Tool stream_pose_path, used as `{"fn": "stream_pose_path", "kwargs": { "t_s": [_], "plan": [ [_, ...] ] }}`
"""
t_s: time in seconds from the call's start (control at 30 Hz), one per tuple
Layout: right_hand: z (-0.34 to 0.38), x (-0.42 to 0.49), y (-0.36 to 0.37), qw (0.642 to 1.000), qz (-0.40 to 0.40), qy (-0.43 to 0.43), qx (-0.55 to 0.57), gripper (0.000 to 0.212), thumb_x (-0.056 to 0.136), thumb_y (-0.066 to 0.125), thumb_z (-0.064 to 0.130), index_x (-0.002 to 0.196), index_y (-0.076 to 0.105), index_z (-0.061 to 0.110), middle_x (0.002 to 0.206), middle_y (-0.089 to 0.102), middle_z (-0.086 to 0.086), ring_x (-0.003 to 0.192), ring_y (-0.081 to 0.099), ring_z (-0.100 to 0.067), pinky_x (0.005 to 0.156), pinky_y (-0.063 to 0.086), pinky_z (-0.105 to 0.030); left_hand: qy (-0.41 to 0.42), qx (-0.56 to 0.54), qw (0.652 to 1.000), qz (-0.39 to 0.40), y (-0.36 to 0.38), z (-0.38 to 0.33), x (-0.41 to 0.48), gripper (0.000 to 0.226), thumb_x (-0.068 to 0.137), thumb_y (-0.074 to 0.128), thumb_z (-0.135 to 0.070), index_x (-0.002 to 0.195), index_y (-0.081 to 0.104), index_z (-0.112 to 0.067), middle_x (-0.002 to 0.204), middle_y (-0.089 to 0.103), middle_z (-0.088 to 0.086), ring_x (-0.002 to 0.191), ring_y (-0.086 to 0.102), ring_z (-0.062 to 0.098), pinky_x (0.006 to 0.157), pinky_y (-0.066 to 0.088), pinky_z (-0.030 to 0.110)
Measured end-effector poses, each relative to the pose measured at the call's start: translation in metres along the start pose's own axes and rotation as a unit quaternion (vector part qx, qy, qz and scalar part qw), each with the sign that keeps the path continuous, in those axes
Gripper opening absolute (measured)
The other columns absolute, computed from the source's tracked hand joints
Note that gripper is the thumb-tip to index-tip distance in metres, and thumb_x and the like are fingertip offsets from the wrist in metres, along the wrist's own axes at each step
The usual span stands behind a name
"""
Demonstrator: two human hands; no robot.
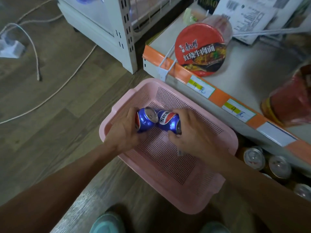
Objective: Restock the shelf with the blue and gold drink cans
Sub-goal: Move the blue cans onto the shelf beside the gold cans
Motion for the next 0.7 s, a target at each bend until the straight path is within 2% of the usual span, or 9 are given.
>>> {"fn": "stream_pose_path", "kwargs": {
  "t_s": [0.1, 0.3, 0.37, 0.43, 0.53, 0.63, 0.7],
  "plan": [
    [0.009, 0.005, -0.014, 0.998, -0.017, -0.037, -0.056, 0.063, 0.073, 0.057, 0.048, 0.126, 0.052, 0.014, 0.113, 0.051, -0.007, 0.100, 0.057, -0.026, 0.077, 0.055, -0.039, -0.017, -0.048, 0.998, -0.023, -0.004, -0.003, -0.001, 0.065, 0.077, 0.083, -0.034, 0.128, 0.046, -0.019, 0.110, 0.061, -0.003, 0.094, 0.064, 0.020, 0.083, 0.056, 0.044],
    [0.007, 0.013, -0.006, 0.997, -0.024, -0.045, -0.056, 0.071, 0.075, 0.062, 0.049, 0.134, 0.047, 0.012, 0.119, 0.058, -0.007, 0.112, 0.054, -0.028, 0.096, 0.049, -0.045, -0.055, -0.112, 0.992, -0.005, 0.005, -0.003, -0.002, 0.061, 0.078, 0.082, -0.039, 0.123, 0.043, -0.024, 0.101, 0.062, -0.007, 0.081, 0.069, 0.019, 0.075, 0.060, 0.046],
    [0.003, 0.010, -0.003, 0.999, -0.031, -0.014, 0.029, 0.077, 0.077, 0.070, 0.045, 0.141, 0.042, 0.012, 0.131, 0.056, -0.008, 0.122, 0.053, -0.027, 0.103, 0.047, -0.041, -0.071, -0.127, 0.989, -0.004, 0.006, -0.002, -0.003, 0.058, 0.079, 0.081, -0.038, 0.121, 0.044, -0.022, 0.098, 0.063, -0.007, 0.077, 0.069, 0.015, 0.070, 0.060, 0.038],
    [-0.002, 0.006, 0.003, 0.988, -0.022, 0.042, 0.145, 0.080, 0.077, 0.080, 0.042, 0.142, 0.039, 0.017, 0.135, 0.054, -0.003, 0.121, 0.055, -0.018, 0.099, 0.048, -0.032, -0.090, -0.155, 0.984, -0.003, 0.007, -0.001, -0.004, 0.055, 0.080, 0.082, -0.036, 0.119, 0.045, -0.021, 0.097, 0.064, -0.005, 0.076, 0.068, 0.010, 0.067, 0.058, 0.031],
    [-0.008, 0.002, 0.014, 0.964, -0.020, 0.094, 0.247, 0.072, 0.072, 0.086, 0.044, 0.127, 0.044, 0.027, 0.117, 0.060, 0.014, 0.104, 0.061, -0.005, 0.086, 0.051, -0.024, -0.099, -0.181, 0.978, -0.016, 0.008, 0.000, -0.003, 0.055, 0.080, 0.082, -0.038, 0.118, 0.045, -0.024, 0.102, 0.064, -0.005, 0.088, 0.066, 0.013, 0.082, 0.057, 0.039],
    [-0.012, 0.005, 0.022, 0.937, -0.024, 0.124, 0.325, 0.060, 0.073, 0.082, 0.049, 0.119, 0.049, 0.029, 0.110, 0.064, 0.015, 0.101, 0.063, -0.001, 0.088, 0.055, -0.032, -0.104, -0.194, 0.975, -0.018, 0.009, -0.001, -0.001, 0.055, 0.080, 0.081, -0.037, 0.119, 0.046, -0.023, 0.102, 0.064, -0.006, 0.090, 0.066, 0.013, 0.086, 0.056, 0.042],
    [-0.014, 0.011, 0.020, 0.937, -0.028, 0.135, 0.322, 0.054, 0.076, 0.080, 0.051, 0.116, 0.052, 0.029, 0.108, 0.066, 0.014, 0.099, 0.064, -0.002, 0.087, 0.055, -0.033, -0.105, -0.196, 0.975, -0.018, 0.009, -0.003, -0.002, 0.054, 0.081, 0.081, -0.035, 0.120, 0.046, -0.021, 0.101, 0.065, -0.004, 0.088, 0.066, 0.012, 0.080, 0.057, 0.034]
  ]
}}
Point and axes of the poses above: each hand's wrist, its own x-axis towards the middle knuckle, its own y-axis out of the palm, z = x × y, the point moved 8 cm from there along x, towards the middle knuckle
